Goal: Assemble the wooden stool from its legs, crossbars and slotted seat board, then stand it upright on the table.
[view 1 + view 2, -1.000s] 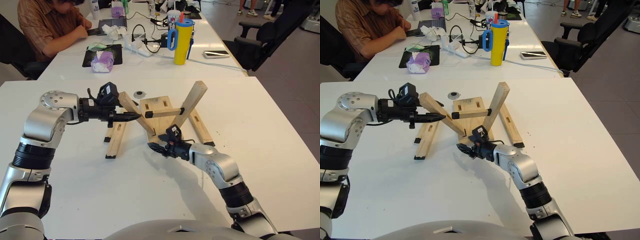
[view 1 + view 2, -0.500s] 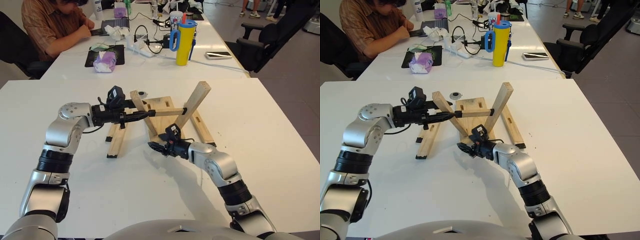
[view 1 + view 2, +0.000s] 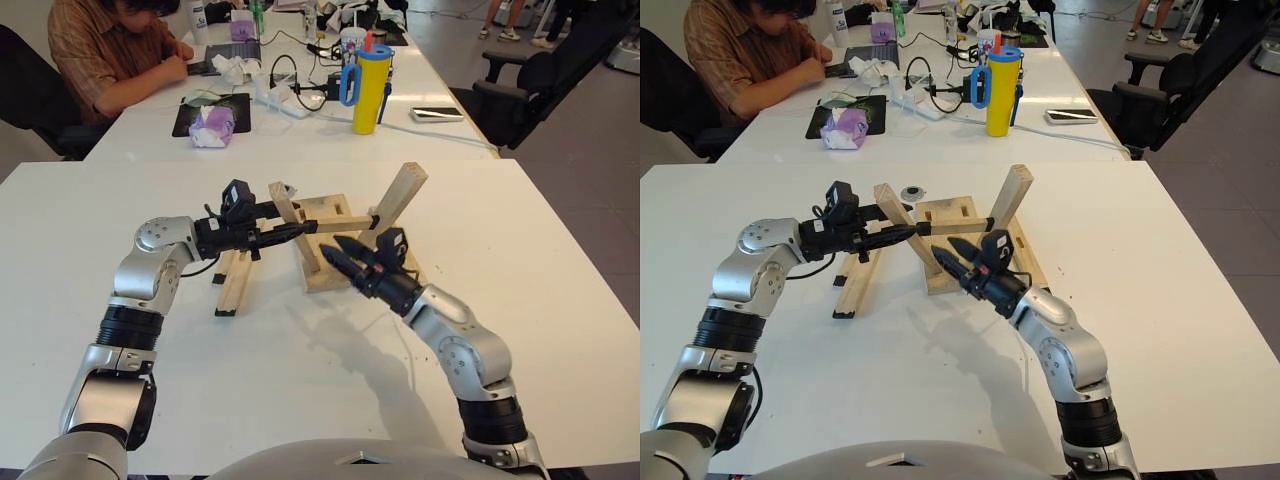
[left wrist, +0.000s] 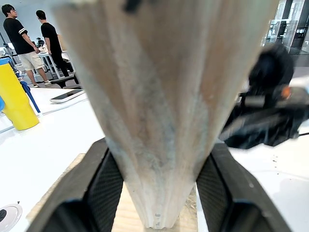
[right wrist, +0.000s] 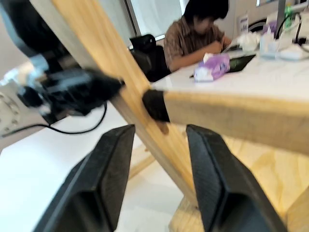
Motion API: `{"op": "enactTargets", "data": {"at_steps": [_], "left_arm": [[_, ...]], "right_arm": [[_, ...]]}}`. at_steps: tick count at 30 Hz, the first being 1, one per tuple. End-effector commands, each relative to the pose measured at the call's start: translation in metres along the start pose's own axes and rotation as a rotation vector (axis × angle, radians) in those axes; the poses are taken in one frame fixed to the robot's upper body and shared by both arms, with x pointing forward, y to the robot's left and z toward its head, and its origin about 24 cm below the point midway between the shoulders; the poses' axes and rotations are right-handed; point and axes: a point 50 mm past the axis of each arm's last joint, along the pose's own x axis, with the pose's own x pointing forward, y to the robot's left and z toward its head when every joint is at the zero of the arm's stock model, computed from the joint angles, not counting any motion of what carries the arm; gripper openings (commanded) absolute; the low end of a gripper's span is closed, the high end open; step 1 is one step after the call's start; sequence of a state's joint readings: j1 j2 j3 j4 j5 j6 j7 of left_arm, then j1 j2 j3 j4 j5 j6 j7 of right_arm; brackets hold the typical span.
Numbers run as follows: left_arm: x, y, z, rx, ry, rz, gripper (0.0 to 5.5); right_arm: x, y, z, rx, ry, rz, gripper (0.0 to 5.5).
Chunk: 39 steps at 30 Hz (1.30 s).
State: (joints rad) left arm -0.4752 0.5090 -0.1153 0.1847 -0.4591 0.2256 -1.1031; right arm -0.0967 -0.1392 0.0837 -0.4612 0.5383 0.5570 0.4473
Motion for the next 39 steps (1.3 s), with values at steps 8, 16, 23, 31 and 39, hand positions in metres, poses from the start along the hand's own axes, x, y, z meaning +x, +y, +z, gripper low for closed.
{"op": "enactTargets", "data": {"at_steps": [8, 16, 23, 31, 39], "left_arm": [[-0.002, -0.012, -0.045, -0.145, 0.193, -0.013, 2.02], [0.002, -0.010, -0.041, -0.134, 0.180, -0.023, 2.02], [-0.002, -0.004, -0.030, -0.117, 0.158, -0.026, 2.02], [-0.012, 0.011, -0.007, -0.063, 0.172, -0.067, 2.02], [0.000, 0.015, 0.002, -0.010, 0.188, -0.122, 2.02]], "right_arm": [[0.039, -0.017, -0.014, -0.539, 0.215, -0.228, 1.27], [0.015, -0.024, -0.087, -0.454, 0.569, -0.140, 1.27], [0.004, 0.004, -0.009, -0.091, -0.008, 0.035, 1.27], [-0.015, -0.017, -0.050, -0.004, 0.164, -0.044, 0.87], [-0.005, -0.034, -0.112, -0.080, 0.428, -0.251, 0.02]]}}
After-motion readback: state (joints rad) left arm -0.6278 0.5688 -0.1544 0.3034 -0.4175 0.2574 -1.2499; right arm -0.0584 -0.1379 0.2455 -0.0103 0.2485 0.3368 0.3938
